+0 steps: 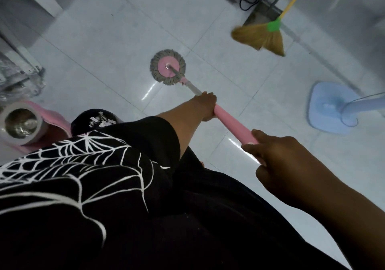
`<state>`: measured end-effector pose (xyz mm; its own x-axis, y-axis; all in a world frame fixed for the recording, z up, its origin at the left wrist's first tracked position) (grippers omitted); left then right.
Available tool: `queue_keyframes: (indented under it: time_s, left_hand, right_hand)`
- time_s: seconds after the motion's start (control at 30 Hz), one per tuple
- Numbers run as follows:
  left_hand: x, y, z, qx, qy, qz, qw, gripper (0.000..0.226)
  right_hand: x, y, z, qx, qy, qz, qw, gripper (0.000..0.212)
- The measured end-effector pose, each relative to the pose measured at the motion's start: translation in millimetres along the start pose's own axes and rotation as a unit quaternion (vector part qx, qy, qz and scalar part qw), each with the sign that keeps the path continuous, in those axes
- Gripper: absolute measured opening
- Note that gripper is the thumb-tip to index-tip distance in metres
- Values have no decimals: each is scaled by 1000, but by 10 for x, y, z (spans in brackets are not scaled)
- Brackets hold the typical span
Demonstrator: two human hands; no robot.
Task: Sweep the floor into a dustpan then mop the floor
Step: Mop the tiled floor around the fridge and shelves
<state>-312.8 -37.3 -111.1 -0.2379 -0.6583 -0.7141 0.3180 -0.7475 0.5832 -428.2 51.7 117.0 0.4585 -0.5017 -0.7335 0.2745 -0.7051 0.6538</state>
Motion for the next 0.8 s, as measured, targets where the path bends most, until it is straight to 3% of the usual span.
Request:
queue_keyframes:
  time_s: [0.33, 0.8]
  left_hand:
    - [106, 155, -74, 22, -17, -5, 1000, 42]
    - [783, 1631, -1234, -13, -9, 9, 1000, 48]
  right_hand:
    - [150, 157, -10, 56, 9, 38, 998, 48]
    - [1513, 1558, -341, 91, 24, 82, 992, 48]
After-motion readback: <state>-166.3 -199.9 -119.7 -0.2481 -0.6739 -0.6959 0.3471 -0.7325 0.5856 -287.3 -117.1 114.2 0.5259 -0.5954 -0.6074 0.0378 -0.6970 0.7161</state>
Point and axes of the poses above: each hand's wrist, its own x-axis towards the middle knuckle, its own y-axis out of the back of the hand, z = x × y, the point moved 9 cm from there along x, towards the middle knuckle, and after that the axes turned 8 degrees about -z, right-handed, at the moved point
